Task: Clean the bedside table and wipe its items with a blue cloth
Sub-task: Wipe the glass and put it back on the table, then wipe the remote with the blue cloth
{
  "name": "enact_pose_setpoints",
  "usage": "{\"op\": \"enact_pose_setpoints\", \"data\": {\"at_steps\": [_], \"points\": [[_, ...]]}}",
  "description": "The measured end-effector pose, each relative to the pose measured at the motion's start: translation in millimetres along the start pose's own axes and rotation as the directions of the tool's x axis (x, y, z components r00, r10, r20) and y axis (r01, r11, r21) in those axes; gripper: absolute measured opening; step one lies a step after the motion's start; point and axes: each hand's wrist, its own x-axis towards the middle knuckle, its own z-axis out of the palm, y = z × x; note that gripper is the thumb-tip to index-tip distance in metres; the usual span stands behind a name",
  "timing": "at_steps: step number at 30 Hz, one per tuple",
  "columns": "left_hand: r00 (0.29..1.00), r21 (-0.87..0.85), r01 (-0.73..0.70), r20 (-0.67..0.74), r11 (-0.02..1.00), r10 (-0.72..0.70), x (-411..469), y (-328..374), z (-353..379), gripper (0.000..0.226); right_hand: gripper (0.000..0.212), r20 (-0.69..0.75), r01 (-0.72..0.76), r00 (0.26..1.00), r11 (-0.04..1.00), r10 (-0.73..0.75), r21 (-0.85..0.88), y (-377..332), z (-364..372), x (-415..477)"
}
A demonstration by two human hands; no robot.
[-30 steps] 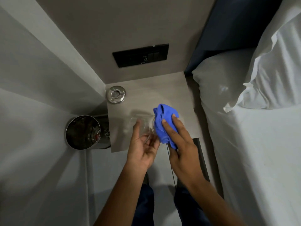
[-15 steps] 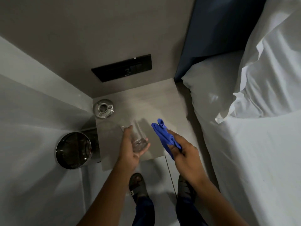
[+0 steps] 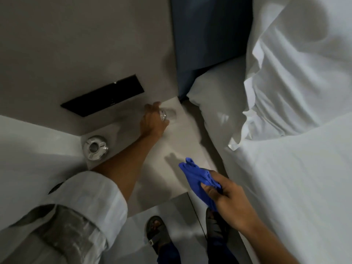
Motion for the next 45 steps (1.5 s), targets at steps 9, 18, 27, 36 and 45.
{"op": "enact_pose_setpoints", "data": {"at_steps": [9, 18, 27, 36, 45], "points": [[0.994, 0.249, -0.082, 0.087, 0.965, 0.063, 41, -1, 11, 0.073, 0.039, -0.031, -0.001, 1.000, 0.998, 0.003, 0.065, 17, -24, -1], [0.997, -0.382, -0.066, -0.071, 0.922, 0.042, -119, 27, -2, 0.036, 0.027, -0.147, -0.029, 0.986, 0.956, 0.075, 0.292, 16, -23, 2], [0.970, -0.655, -0.034, 0.159, 0.755, 0.182, -260, 131, 11, 0.026, 0.035, -0.419, 0.130, 0.908, 0.953, -0.003, 0.274, 18, -87, -74], [0.894, -0.561, -0.146, 0.279, 0.815, 0.351, -333, 272, 81, 0.047, 0.051, -0.804, -0.024, 0.583, 0.987, -0.117, -0.161, 56, -212, -147], [0.822, -0.180, -0.430, 0.326, 0.885, 0.466, -380, 344, 160, 0.095, 0.055, -0.868, -0.247, 0.491, 0.943, -0.076, -0.222, 103, -253, -177]]}}
